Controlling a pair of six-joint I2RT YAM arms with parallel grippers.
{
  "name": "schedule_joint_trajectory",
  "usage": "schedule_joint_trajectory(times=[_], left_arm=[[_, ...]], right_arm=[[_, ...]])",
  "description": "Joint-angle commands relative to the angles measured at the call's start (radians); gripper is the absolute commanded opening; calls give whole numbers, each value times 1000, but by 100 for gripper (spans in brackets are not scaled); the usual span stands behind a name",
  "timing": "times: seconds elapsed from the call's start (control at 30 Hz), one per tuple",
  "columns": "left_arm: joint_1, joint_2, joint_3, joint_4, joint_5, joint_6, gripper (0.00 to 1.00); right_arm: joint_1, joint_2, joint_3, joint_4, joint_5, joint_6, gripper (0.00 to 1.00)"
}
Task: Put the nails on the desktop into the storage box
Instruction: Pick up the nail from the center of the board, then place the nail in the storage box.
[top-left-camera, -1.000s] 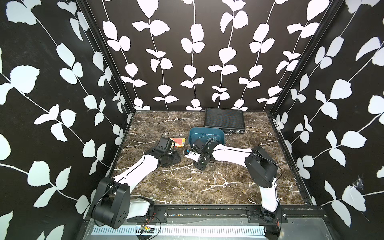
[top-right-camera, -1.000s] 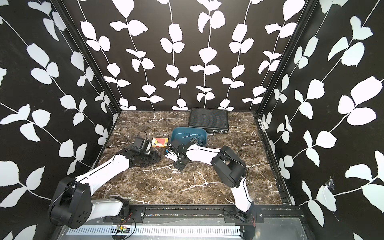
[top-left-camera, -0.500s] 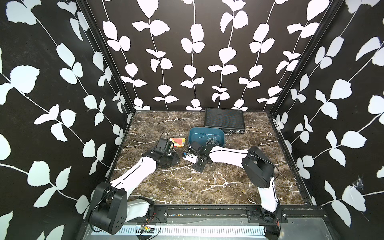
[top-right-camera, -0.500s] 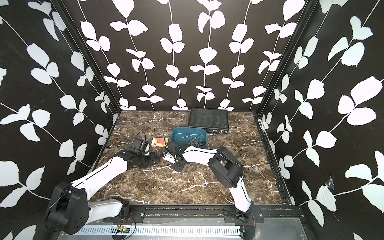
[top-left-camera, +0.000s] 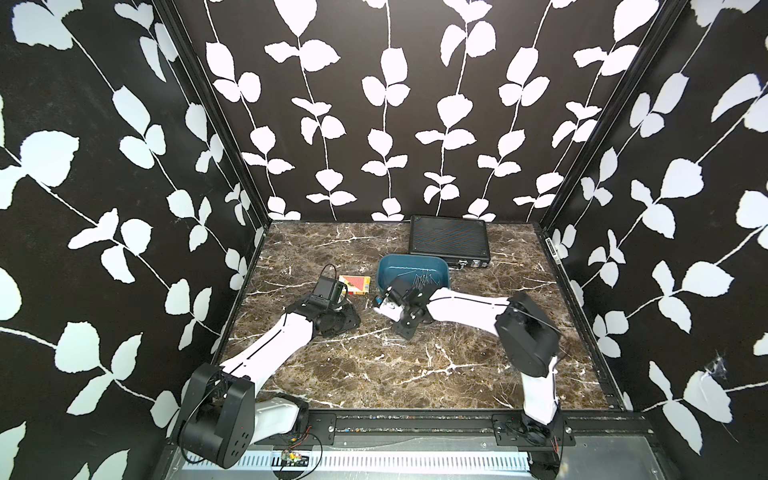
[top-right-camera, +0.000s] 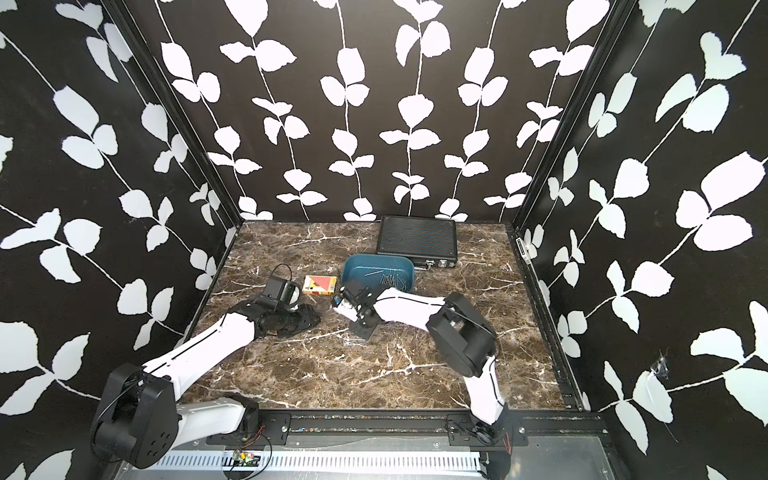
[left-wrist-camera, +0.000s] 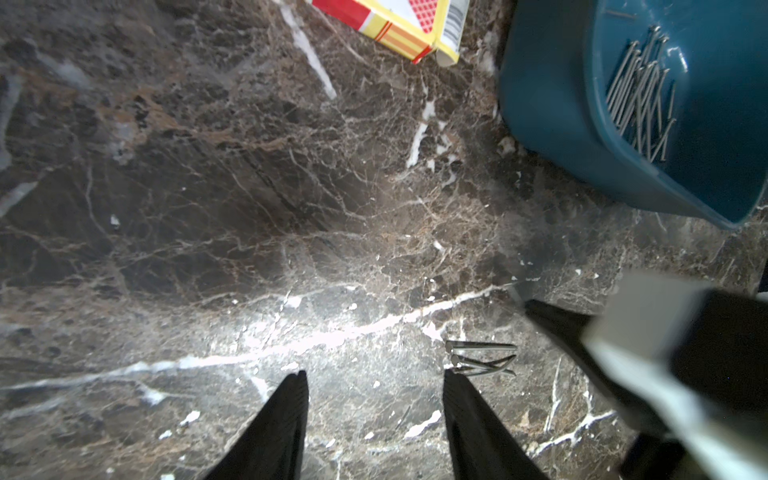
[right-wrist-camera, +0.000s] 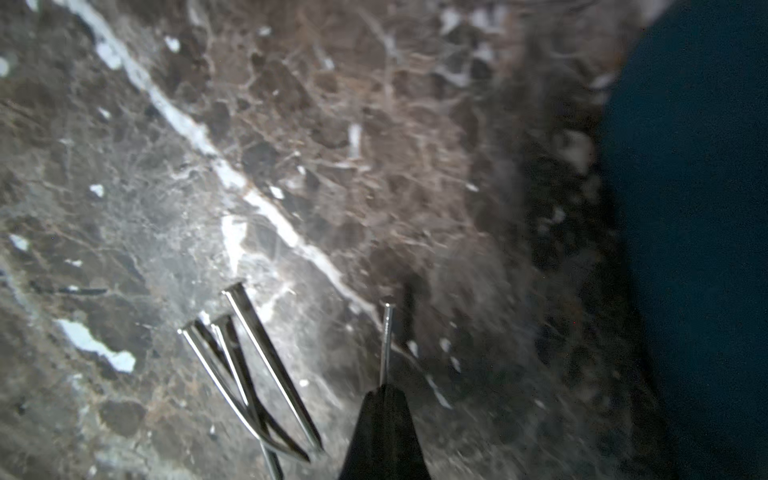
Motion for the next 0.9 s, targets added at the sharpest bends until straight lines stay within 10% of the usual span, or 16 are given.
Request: schedule_joint_trajectory(times=[0.0,0.5,0.87], left_arm=[[1,-3,9,34,6,3,54],[-84,150,151,40,37,96,54],[-123,150,144,24,43,103,54]], right_arm=[[-60,-134,-6,13,-74,93,0],[-380,-113,29,102,-149,651,0],[-406,-6,26,162,-114,692,0]])
